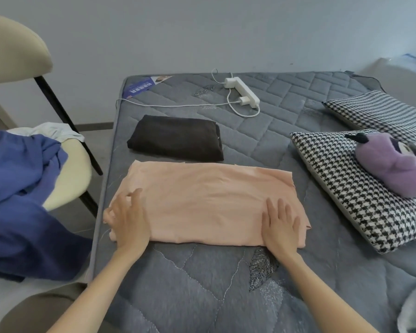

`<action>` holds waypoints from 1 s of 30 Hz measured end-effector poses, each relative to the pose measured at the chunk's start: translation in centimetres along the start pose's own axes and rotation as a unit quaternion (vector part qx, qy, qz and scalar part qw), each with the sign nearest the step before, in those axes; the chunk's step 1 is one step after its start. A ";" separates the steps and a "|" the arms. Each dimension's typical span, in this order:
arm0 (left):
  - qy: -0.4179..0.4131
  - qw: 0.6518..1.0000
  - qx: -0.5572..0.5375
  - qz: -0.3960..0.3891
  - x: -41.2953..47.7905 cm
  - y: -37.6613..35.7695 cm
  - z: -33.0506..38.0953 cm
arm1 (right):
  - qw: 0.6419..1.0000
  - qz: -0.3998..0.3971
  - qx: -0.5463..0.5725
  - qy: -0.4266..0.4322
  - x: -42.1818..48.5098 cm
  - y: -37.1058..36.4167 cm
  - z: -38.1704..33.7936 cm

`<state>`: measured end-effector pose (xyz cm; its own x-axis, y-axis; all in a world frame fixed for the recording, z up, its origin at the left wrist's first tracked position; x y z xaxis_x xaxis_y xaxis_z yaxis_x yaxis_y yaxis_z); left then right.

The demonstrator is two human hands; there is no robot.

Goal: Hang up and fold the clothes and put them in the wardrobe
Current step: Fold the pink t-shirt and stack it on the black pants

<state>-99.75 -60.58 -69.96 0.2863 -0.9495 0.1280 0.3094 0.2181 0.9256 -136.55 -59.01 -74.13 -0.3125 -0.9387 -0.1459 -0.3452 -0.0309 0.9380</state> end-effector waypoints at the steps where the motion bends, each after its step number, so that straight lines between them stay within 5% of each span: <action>1: -0.042 0.999 -0.016 -0.027 -0.1 -0.6 1.9 | 0.999 0.044 0.020 0.001 -0.2 0.9 0.0; 4: -0.169 0.979 -0.005 -0.117 -1.2 -3.6 7.6 | 0.979 0.162 0.096 -0.081 -1.6 3.5 2.1; 8: -0.206 0.955 0.033 -0.211 -3.4 -8.2 12.3 | 0.942 0.126 0.201 -0.239 -3.0 3.4 6.3; 13: -0.157 0.948 0.041 -0.273 -4.3 -11.6 11.8 | 0.961 0.083 0.184 -0.191 -3.4 2.6 7.6; 18: -0.154 0.948 0.042 -0.275 -4.2 -11.5 11.1 | 0.910 0.175 0.333 -0.171 -3.8 3.4 7.5; 21: -0.152 0.949 0.045 -0.272 -4.3 -11.2 11.2 | 0.921 0.172 0.287 -0.201 -4.0 3.4 8.3; 25: -0.162 0.945 0.041 -0.283 -4.3 -10.9 10.8 | 0.973 0.131 0.068 -0.178 -4.1 2.9 8.3; 30: -0.177 0.941 0.033 -0.288 -4.1 -10.0 10.4 | 0.974 0.197 0.038 -0.105 -3.9 4.9 5.6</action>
<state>-113.50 -61.20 -76.04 -0.2338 -0.9245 -0.3012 0.2604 -0.3580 0.8967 -142.00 -53.57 -70.77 -0.6062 -0.7807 0.1518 -0.2243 0.3509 0.9091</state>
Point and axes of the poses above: each hand's wrist, its own x-axis towards the middle knuckle, its own y-axis out of the back of the hand, z = x × y, the point moved 6 cm from there along x, towards the middle knuckle, and after that the axes turned 5 degrees about -z, right-handed, at the moved point
